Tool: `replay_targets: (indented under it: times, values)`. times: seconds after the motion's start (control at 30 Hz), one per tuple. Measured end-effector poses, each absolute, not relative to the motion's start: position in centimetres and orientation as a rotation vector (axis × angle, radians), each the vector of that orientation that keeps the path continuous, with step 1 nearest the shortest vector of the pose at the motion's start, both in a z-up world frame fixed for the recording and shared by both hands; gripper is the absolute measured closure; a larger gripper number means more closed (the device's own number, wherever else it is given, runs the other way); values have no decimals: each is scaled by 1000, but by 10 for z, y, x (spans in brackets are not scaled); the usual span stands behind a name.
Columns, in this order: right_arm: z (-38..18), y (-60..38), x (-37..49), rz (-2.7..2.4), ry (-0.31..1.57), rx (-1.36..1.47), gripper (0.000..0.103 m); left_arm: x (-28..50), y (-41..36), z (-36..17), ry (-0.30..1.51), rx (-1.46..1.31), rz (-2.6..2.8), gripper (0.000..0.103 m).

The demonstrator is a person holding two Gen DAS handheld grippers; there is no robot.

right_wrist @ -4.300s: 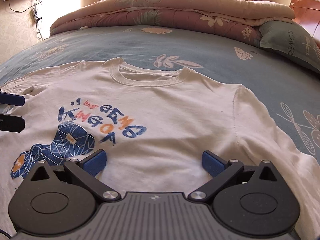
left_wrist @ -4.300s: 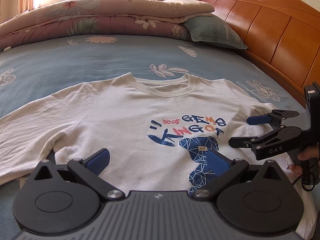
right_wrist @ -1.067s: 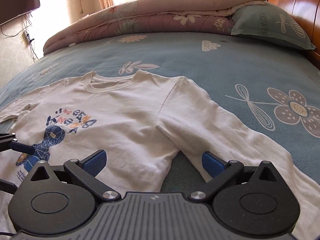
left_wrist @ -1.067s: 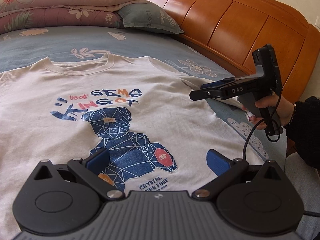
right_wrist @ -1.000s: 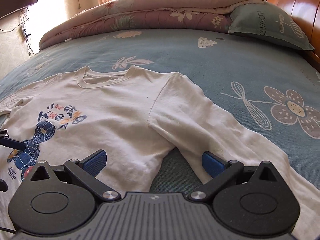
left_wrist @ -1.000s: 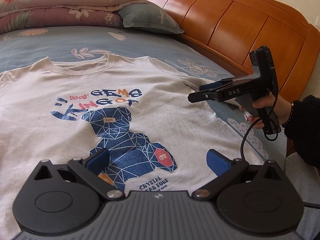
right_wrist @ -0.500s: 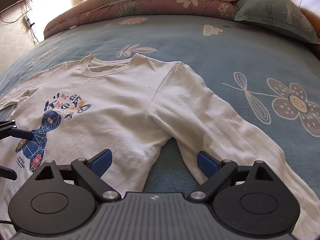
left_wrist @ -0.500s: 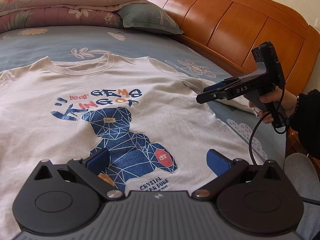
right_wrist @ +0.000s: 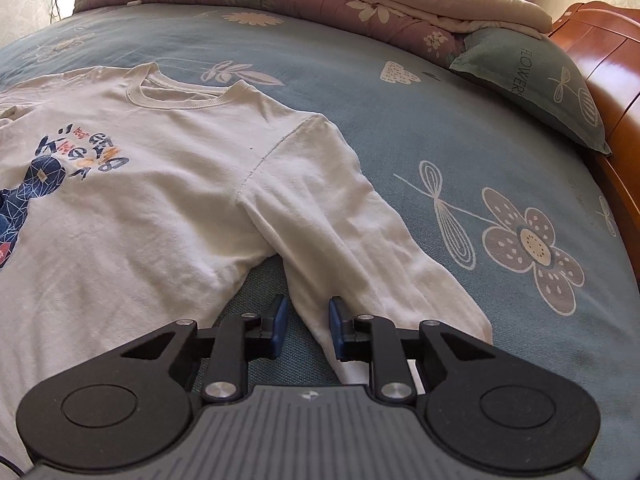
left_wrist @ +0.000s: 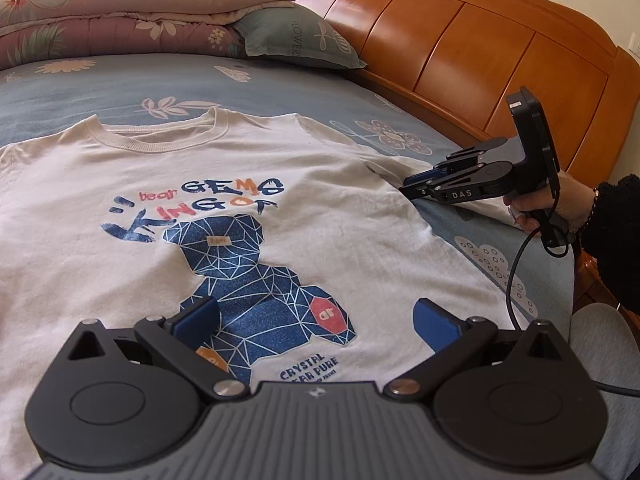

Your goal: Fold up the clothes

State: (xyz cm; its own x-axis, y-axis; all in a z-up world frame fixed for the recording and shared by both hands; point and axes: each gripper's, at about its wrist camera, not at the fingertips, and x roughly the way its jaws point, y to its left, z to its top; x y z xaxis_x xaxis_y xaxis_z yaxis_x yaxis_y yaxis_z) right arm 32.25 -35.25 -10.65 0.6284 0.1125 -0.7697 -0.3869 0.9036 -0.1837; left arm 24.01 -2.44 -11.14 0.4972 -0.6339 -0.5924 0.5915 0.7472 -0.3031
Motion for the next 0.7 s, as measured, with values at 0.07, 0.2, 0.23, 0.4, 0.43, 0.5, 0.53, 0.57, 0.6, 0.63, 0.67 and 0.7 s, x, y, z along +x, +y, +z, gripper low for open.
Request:
replay_targets:
  times: [0.07,0.2,0.23,0.4,0.43,0.5,0.53,0.57,0.6,0.63,0.67,0.7]
  values:
    - [-106,-352,323,291,851,-344,88,240,-24,-111,743,-63,-742,1]
    - [-94,-348,316,403,908,-266,94,240,-24,-111,745,-65,-742,1]
    - [-92,-348,313,422,919,-256,95,240,-24,-111,745,-66,-742,1]
    - [-74,-357,309,423,859,-154,91,240,-25,-112,743,-63,-741,1]
    - [-69,-360,310,414,828,-129,88,239,-25,-112,742,-60,-741,1]
    - [-65,-365,318,361,785,-93,86,239,-25,-112,741,-61,-739,1]
    - [-66,-367,325,321,774,-81,86,239,-25,-112,740,-59,-740,1]
    - [-73,-368,331,302,795,-69,86,239,-25,-112,740,-58,-740,1]
    - [-80,-369,338,282,815,-56,86,239,-26,-112,739,-57,-740,1]
    - [-87,-369,345,263,836,-44,86,239,-26,-112,739,-55,-740,1]
    - [-94,-370,350,245,854,-33,86,239,-26,-112,739,-53,-740,1]
    - [-97,-372,344,240,853,-36,86,239,-26,-112,740,-53,-740,1]
